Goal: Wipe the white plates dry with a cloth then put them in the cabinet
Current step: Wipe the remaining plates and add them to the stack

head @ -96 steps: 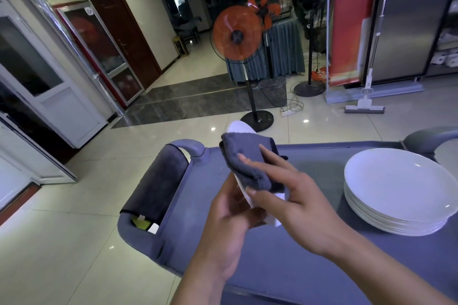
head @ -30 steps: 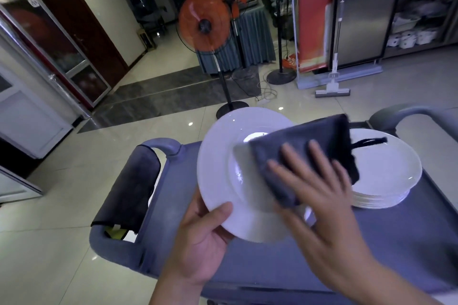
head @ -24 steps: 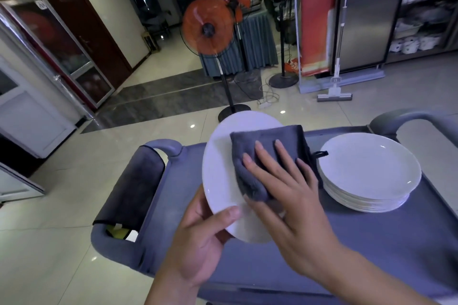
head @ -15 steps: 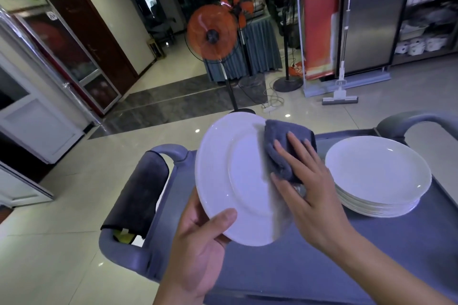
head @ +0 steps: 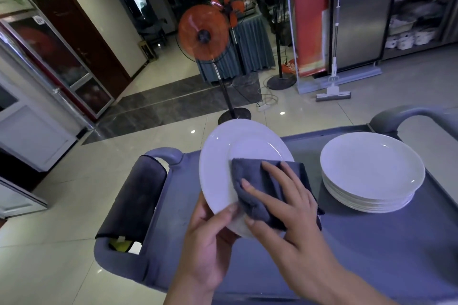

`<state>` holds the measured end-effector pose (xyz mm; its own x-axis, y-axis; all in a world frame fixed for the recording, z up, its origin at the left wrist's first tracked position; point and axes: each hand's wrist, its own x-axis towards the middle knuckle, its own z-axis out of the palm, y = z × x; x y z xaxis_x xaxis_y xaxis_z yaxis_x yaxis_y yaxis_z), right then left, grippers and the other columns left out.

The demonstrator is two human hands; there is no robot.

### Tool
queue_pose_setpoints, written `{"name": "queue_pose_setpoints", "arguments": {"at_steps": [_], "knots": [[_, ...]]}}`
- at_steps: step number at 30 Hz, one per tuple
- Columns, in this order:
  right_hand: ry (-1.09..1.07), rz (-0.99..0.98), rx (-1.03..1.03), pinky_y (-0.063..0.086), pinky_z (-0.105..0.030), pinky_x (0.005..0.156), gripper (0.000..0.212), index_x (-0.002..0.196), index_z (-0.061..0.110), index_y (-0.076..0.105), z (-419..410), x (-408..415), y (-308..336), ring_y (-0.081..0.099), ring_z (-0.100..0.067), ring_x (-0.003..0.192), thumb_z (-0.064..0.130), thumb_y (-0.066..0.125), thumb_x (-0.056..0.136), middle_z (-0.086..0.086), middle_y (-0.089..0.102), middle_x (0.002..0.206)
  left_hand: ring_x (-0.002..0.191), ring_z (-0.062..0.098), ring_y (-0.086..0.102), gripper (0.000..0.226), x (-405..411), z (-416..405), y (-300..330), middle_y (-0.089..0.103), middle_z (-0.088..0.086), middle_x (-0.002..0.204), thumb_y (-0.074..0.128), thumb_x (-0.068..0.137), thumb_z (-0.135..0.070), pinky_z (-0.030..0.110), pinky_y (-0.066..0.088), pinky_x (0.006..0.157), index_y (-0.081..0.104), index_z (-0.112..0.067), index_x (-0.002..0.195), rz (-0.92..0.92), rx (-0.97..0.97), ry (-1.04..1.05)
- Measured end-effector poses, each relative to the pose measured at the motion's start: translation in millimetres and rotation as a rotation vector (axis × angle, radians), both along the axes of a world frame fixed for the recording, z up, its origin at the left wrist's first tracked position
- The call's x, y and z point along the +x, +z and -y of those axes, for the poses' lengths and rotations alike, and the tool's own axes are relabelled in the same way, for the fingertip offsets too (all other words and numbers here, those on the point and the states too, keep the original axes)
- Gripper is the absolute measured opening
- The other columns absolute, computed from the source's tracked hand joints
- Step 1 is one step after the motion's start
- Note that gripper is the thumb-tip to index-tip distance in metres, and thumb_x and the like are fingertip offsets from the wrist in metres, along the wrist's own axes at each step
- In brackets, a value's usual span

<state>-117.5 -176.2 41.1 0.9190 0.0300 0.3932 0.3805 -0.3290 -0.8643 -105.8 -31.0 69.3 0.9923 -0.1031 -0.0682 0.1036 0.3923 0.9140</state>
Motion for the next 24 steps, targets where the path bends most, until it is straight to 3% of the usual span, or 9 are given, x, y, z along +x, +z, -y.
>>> {"name": "queue_pose_setpoints", "arguments": {"at_steps": [2, 5, 7, 9, 13, 16, 18, 21, 24], "knots": [[0.086, -0.088, 0.048, 0.011, -0.04, 0.121, 0.046, 0.129, 0.065, 0.052, 5.6, 12.8, 9.7, 0.007, 0.006, 0.15, 0.056, 0.054, 0.084, 0.038, 0.024, 0.153, 0.096, 0.024, 0.073, 0.046, 1.7, -0.6, -0.7, 0.074, 0.014, 0.114, 0.075, 0.069, -0.01, 0.033, 0.059, 0.07, 0.077, -0.023, 0.113, -0.001, 0.052, -0.007], [0.138, -0.273, 0.335, 0.033, -0.03, 0.11, 0.022, 0.11, 0.054, 0.071, 19.3, 32.4, 26.7, 0.039, 0.01, 0.136, 0.038, 0.064, 0.096, 0.044, 0.048, 0.131, 0.101, 0.023, 0.072, 0.042, 4.4, -3.0, -4.3, 0.074, 0.01, 0.117, 0.066, 0.076, -0.006, 0.035, 0.06, 0.075, 0.077, -0.027, 0.111, -0.005, 0.098, 0.0], [0.051, -0.433, 0.585, 0.05, -0.035, 0.098, 0.018, 0.1, 0.039, 0.078, 32.7, 45.7, 33.1, 0.064, -0.014, 0.118, 0.03, 0.062, 0.098, 0.019, 0.072, 0.114, 0.103, 0.022, 0.071, 0.042, 5.8, -7.6, -7.4, 0.074, 0.009, 0.119, 0.066, 0.075, -0.006, 0.038, 0.061, 0.075, 0.076, -0.025, 0.112, -0.035, 0.085, 0.014], [-0.088, -0.488, 0.692, 0.056, -0.042, 0.094, 0.015, 0.1, 0.03, 0.078, 48.9, 58.7, 36.2, 0.071, -0.025, 0.104, 0.03, 0.063, 0.097, 0.005, 0.078, 0.1, 0.104, 0.023, 0.071, 0.045, 6.7, -15.7, -11.2, 0.073, 0.009, 0.121, 0.068, 0.073, -0.006, 0.039, 0.06, 0.071, 0.076, -0.024, 0.113, -0.078, 0.048, 0.028], [-0.016, -0.248, 0.487, 0.048, -0.015, 0.09, 0.021, 0.11, 0.029, 0.074, 49.1, 75.5, 49.4, 0.063, 0.0, 0.114, 0.017, 0.062, 0.098, 0.02, 0.072, 0.117, 0.102, 0.022, 0.071, 0.054, 7.5, -30.4, -19.1, 0.073, 0.006, 0.118, 0.081, 0.057, -0.012, 0.037, 0.058, 0.074, 0.079, -0.025, 0.109, -0.108, -0.027, -0.001], [0.262, -0.019, -0.123, 0.018, -0.025, 0.119, 0.04, 0.133, 0.039, 0.062, 29.8, 83.5, 47.9, 0.029, 0.007, 0.143, 0.027, 0.062, 0.095, 0.02, 0.045, 0.152, 0.104, 0.024, 0.073, 0.068, 10.0, -34.0, -21.3, 0.075, 0.009, 0.118, 0.096, 0.042, -0.016, 0.038, 0.061, 0.079, 0.08, -0.022, 0.108, -0.11, -0.082, -0.052], [0.334, 0.067, -0.433, 0.0, -0.033, 0.123, 0.048, 0.141, 0.048, 0.051, 22.0, 94.5, 43.1, 0.007, 0.008, 0.15, 0.038, 0.058, 0.095, 0.021, 0.028, 0.161, 0.109, 0.027, 0.072, 0.079, 11.4, -40.0, -21.5, 0.073, 0.012, 0.123, 0.101, 0.038, -0.022, 0.04, 0.06, 0.085, 0.078, -0.02, 0.114, -0.099, -0.11, -0.055], [0.398, 0.01, -0.358, 0.007, -0.041, 0.125, 0.047, 0.141, 0.048, 0.05, 22.1, 109.6, 44.6, 0.01, 0.009, 0.149, 0.04, 0.059, 0.096, 0.019, 0.029, 0.161, 0.109, 0.025, 0.071, 0.081, 14.5, -53.4, -20.5, 0.073, 0.01, 0.124, 0.102, 0.039, -0.024, 0.039, 0.06, 0.085, 0.077, -0.022, 0.116, -0.079, -0.12, -0.043], [0.382, -0.136, -0.117, 0.011, -0.035, 0.126, 0.044, 0.139, 0.037, 0.057, 24.1, 114.2, 40.8, 0.014, 0.012, 0.147, 0.025, 0.064, 0.098, 0.018, 0.035, 0.158, 0.112, 0.024, 0.07, 0.084, 17.3, -61.7, -23.8, 0.072, 0.007, 0.126, 0.102, 0.04, -0.024, 0.039, 0.059, 0.086, 0.076, -0.023, 0.12, -0.081, -0.172, -0.03]]}}
